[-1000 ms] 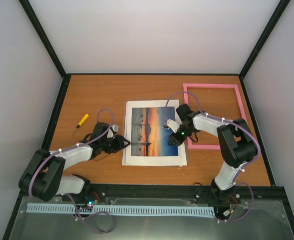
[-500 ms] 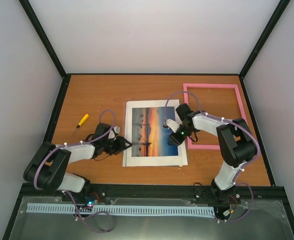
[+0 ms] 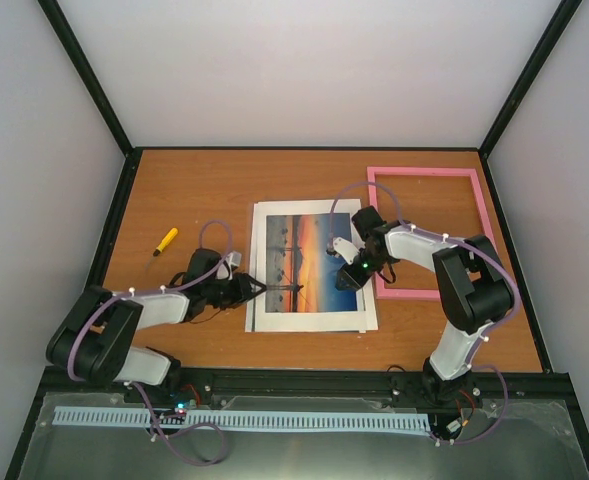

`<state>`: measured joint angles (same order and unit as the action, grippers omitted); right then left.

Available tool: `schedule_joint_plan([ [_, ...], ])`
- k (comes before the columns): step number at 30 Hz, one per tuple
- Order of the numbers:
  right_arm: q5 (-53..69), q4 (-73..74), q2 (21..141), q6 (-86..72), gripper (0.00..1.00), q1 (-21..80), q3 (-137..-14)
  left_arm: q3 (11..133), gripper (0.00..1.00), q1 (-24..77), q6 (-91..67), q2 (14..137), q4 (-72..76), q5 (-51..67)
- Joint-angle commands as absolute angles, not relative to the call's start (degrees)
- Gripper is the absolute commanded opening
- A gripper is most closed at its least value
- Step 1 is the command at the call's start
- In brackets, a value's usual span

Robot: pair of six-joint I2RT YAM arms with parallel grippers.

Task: Take the photo out of the frame

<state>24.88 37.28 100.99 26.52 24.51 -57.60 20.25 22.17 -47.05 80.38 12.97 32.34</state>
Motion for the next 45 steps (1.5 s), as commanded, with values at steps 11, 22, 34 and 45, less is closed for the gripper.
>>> schedule_joint_plan([
  [11,20.41,39.55,105.56,26.02,0.36,24.89,-55.81,19.39,0.32,22.5,-50.15,76.97,19.02,36.37],
  [22,20.25,39.55,105.04,25.97,0.36,24.82,-55.77,21.08,0.04,22.5,-51.52,81.77,16.83,36.31],
  [34,22.31,44.06,94.97,26.02,0.42,20.26,-59.58,28.29,0.01,17.14,-40.79,77.99,-0.52,34.15],
  [45,28.12,42.92,80.09,24.74,0.45,14.07,-55.55,45.49,0.01,6.36,-23.58,79.2,-28.08,29.34],
])
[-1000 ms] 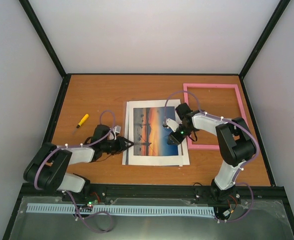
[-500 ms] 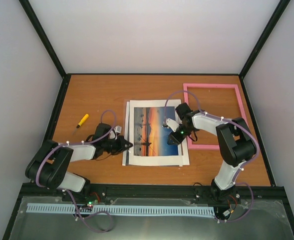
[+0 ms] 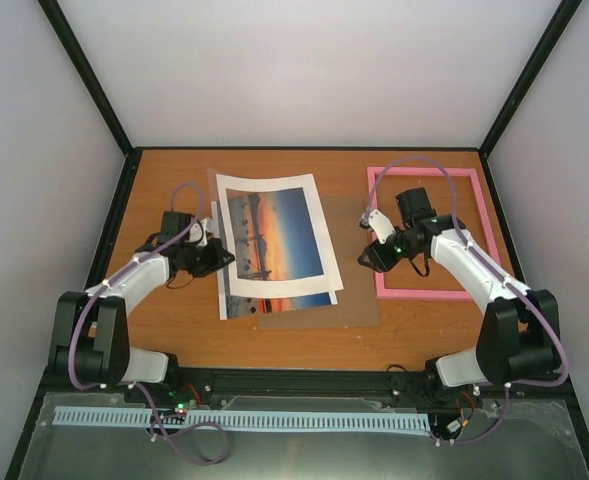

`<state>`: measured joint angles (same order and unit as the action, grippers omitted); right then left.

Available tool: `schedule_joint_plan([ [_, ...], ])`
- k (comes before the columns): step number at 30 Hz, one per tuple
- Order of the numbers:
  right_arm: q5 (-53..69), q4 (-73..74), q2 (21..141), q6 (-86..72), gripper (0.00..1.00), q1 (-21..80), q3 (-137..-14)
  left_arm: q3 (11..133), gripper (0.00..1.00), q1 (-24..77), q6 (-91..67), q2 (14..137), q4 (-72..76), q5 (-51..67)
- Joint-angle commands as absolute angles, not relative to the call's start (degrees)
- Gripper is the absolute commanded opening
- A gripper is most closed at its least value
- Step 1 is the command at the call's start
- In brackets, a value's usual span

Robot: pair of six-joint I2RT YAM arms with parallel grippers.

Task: Take the photo out of the frame

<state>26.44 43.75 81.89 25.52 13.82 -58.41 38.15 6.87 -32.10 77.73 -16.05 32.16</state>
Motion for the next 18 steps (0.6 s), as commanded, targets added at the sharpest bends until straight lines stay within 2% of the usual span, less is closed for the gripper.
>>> schedule_joint_plan([
  [1,28.2,42.55,80.16,24.78,0.45,14.12,-55.1,47.35,0.01,6.21,-22.4,79.52,-29.49,29.44],
  [11,32.14,43.56,82.92,25.44,0.45,14.07,-54.7,57.74,0.01,5.55,-20.55,79.71,-30.89,35.67],
  [15,32.56,43.58,82.26,25.63,0.45,14.06,-54.42,62.4,0.01,2.13,-19.71,79.87,-31.85,39.67],
  [18,32.59,43.59,82.04,25.81,0.45,14.08,-54.4,66.6,0.01,-0.76,-17.61,81.66,-35.35,37.78],
])
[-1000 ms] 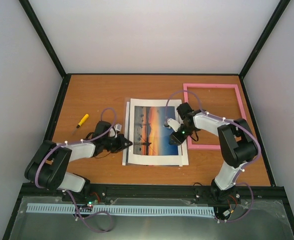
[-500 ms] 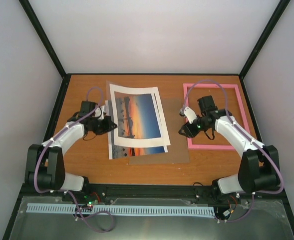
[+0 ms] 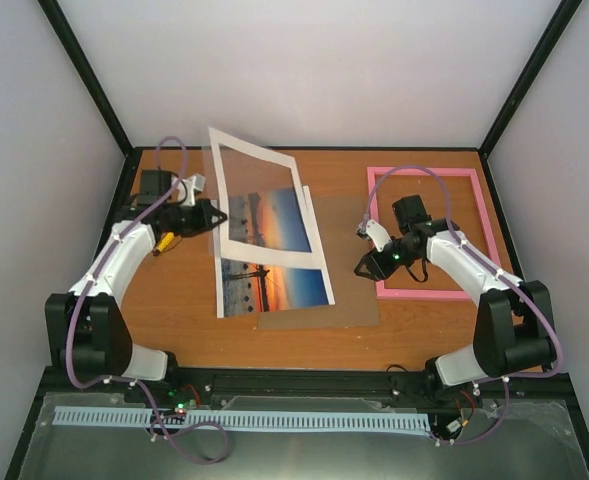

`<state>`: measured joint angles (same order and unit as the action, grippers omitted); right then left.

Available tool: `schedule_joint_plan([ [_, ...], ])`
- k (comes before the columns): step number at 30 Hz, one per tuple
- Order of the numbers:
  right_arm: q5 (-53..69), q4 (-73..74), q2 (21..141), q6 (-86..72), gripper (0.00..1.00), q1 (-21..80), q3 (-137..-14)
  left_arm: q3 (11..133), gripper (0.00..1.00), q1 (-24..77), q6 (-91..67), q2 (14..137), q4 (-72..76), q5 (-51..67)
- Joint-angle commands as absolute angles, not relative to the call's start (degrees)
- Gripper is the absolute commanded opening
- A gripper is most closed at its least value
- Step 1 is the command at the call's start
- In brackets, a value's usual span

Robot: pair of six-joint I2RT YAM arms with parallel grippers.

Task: Take the photo out of the frame

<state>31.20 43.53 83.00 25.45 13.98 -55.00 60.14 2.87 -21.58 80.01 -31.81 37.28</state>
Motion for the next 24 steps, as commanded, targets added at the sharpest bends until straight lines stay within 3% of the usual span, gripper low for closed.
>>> schedule_joint_plan([
  [1,32.61,43.63,81.86,25.84,0.45,14.06,-54.37,68.06,0.01,-2.27,-16.29,82.71,-36.9,36.54],
  [9,33.22,43.68,81.11,26.15,0.44,14.07,-53.82,70.93,0.01,-5.42,-11.81,88.28,-42.21,29.01],
  [18,33.25,43.59,81.7,26.56,0.44,14.07,-53.68,72.18,0.01,-5.44,-13.26,94.87,-46.57,-0.65],
  [20,33.25,43.67,81.81,26.62,0.44,14.08,-53.61,73.35,0.11,-5.45,-13.9,96.86,-47.53,-3.44],
  [24,32.83,43.46,81.88,26.63,0.44,14.09,-53.54,74.98,0.41,-5.45,-14.52,99.03,-48.16,-3.92],
])
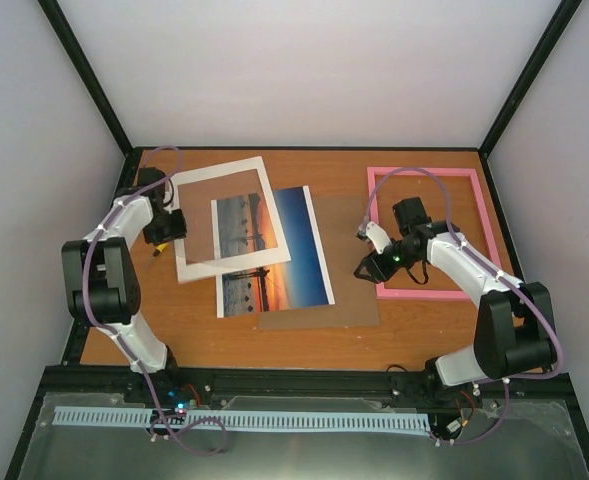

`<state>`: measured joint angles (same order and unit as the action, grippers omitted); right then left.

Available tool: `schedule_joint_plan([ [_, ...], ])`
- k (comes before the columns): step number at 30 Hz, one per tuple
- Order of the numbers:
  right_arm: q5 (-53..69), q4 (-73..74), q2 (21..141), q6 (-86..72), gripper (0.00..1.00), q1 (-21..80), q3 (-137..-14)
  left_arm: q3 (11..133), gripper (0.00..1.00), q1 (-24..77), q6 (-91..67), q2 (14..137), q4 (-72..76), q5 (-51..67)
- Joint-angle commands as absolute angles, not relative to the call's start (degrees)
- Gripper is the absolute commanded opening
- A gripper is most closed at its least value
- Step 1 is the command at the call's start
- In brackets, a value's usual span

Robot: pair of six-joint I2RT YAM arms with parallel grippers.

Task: Take the photo out of the frame

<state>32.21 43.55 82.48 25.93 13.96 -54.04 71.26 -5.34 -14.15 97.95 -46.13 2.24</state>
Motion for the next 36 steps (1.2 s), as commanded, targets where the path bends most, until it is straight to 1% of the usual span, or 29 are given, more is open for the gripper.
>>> schedule_joint_plan([
  [1,32.78,43.38,81.92,26.61,0.44,14.09,-53.53,75.19,0.45,-5.43,-14.77,98.8,-48.12,-4.26],
  [4,32.47,43.29,82.28,26.6,0.44,14.06,-53.53,75.19,0.54,-5.45,-15.23,96.96,-47.7,-4.86],
  [6,32.16,43.18,82.58,26.58,0.44,14.07,-53.5,74.09,0.56,-5.24,-15.65,94.9,-47.17,-4.58],
  [11,31.55,42.9,83.25,26.82,0.44,14.07,-53.66,68.37,0.59,-2.04,-16.84,86.64,-44.07,-0.71],
  [16,33.42,43.27,81.79,30.45,0.45,14.07,-53.55,58.44,0.58,6.34,-19.81,76.69,-36.38,11.11],
  [18,32.07,42.99,79.79,33.04,0.48,14.55,-53.01,54.31,0.58,8.84,-22.73,73.7,-32.78,14.38],
  [20,28.68,41.9,77.38,35.12,0.52,17.0,-51.9,50.62,0.57,11.54,-24.49,71.52,-28.77,16.64],
  [23,20.34,38.95,73.98,37.63,0.56,24.48,-48.3,46.28,0.57,13.87,-25.89,69.01,-24.26,19.5],
  [28,10.12,35.35,72.47,37.75,0.57,36.05,-45.37,42.24,0.58,13.97,-25.02,66.66,-20.07,22.35],
  [31,5.97,32.94,73.64,37.04,0.57,42.44,-44.62,43.43,0.59,13.97,-22.51,67.82,-20.61,21.43],
  [36,-4.63,28.63,78.1,38.2,0.56,52.97,-43.55,43.77,0.61,13.97,-20.48,68.63,-20.21,17.89],
])
